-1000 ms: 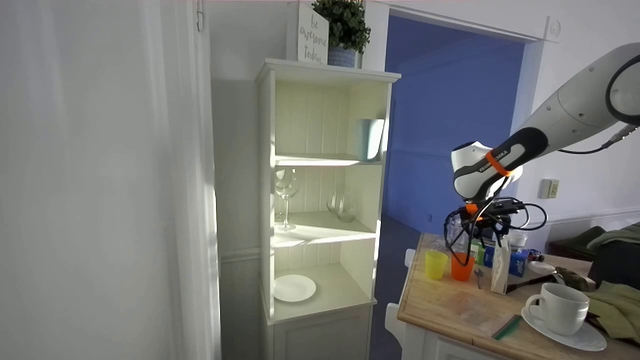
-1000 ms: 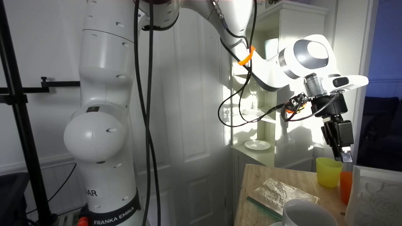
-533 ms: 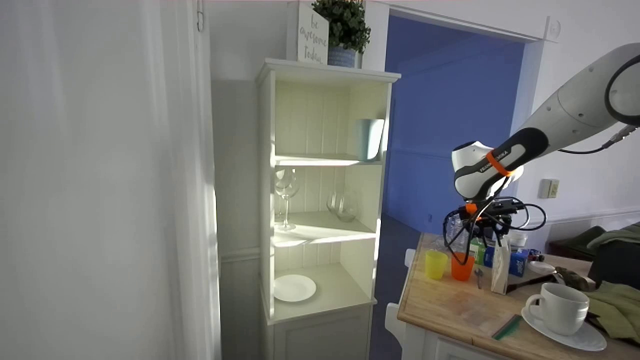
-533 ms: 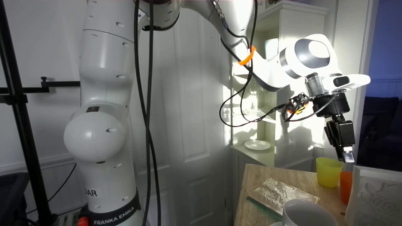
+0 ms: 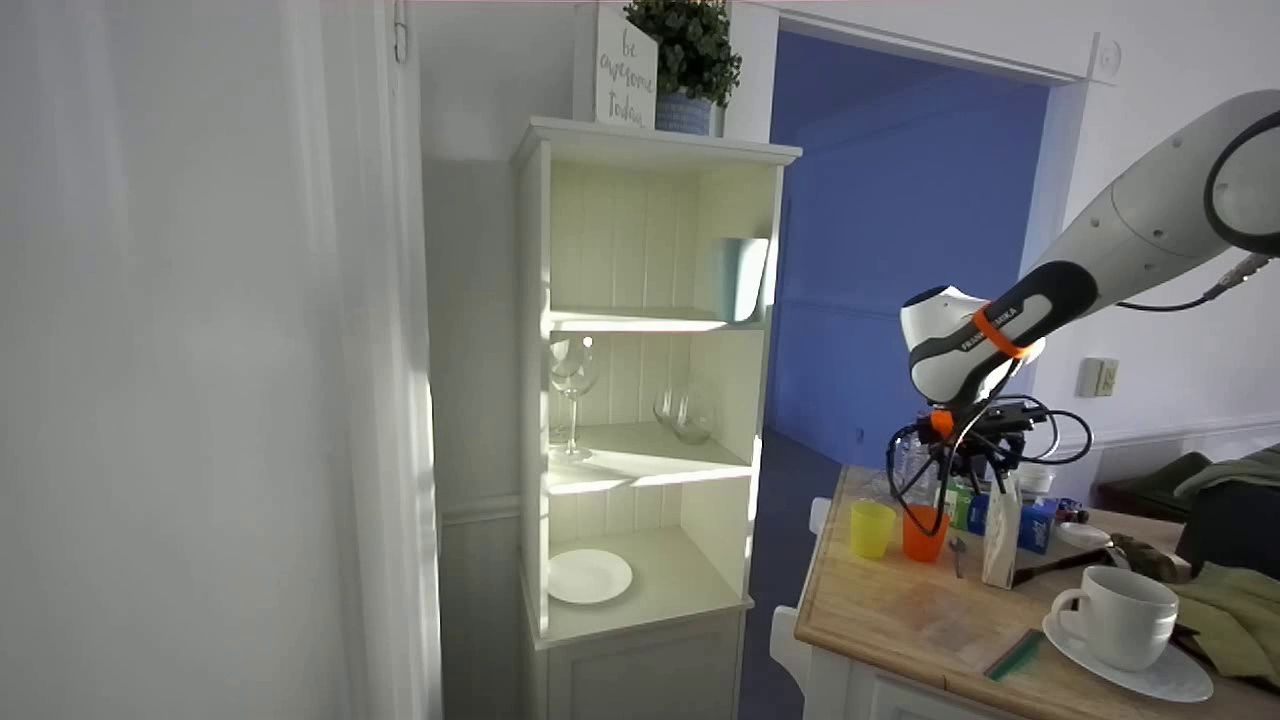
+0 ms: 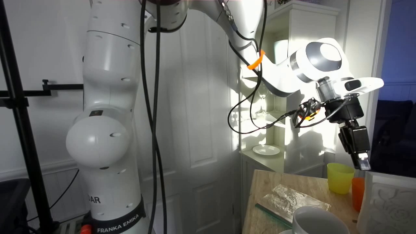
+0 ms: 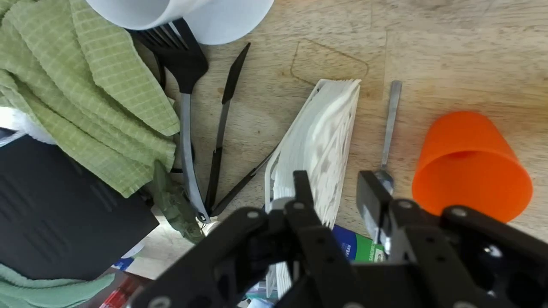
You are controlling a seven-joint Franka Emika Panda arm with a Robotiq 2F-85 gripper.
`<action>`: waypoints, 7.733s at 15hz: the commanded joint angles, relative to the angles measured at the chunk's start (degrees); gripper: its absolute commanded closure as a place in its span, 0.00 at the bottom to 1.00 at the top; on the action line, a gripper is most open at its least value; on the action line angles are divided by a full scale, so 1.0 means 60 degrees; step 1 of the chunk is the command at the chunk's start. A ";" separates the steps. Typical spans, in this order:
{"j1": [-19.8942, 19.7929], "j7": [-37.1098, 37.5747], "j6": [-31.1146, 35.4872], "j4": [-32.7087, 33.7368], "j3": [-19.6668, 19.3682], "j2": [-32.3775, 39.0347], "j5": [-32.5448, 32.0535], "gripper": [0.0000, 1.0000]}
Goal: Pick up tissue and out it on the cup
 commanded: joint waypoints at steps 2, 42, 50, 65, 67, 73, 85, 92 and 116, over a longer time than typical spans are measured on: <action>0.0085 0.0459 -0.0063 0.0225 -0.0089 0.0198 -0.0464 0.71; 0.0064 0.0479 -0.0188 0.0203 -0.0103 0.0123 -0.1190 0.78; 0.0073 0.0114 -0.0250 0.0081 -0.0026 0.0064 -0.1170 0.73; 0.0158 0.0091 -0.0290 0.0055 0.0003 0.0091 -0.1201 0.85; 0.0151 0.0077 -0.0330 0.0066 -0.0001 0.0097 -0.1193 0.83; 0.0119 0.0056 -0.0391 0.0070 0.0008 0.0118 -0.1107 0.84; 0.0111 0.0069 -0.0371 0.0056 0.0011 0.0131 -0.1102 1.00; -0.0011 -0.0074 -0.0346 0.0144 -0.0031 -0.0210 -0.0903 1.00; -0.0215 -0.0025 -0.0344 0.0054 0.0020 -0.0544 -0.0894 1.00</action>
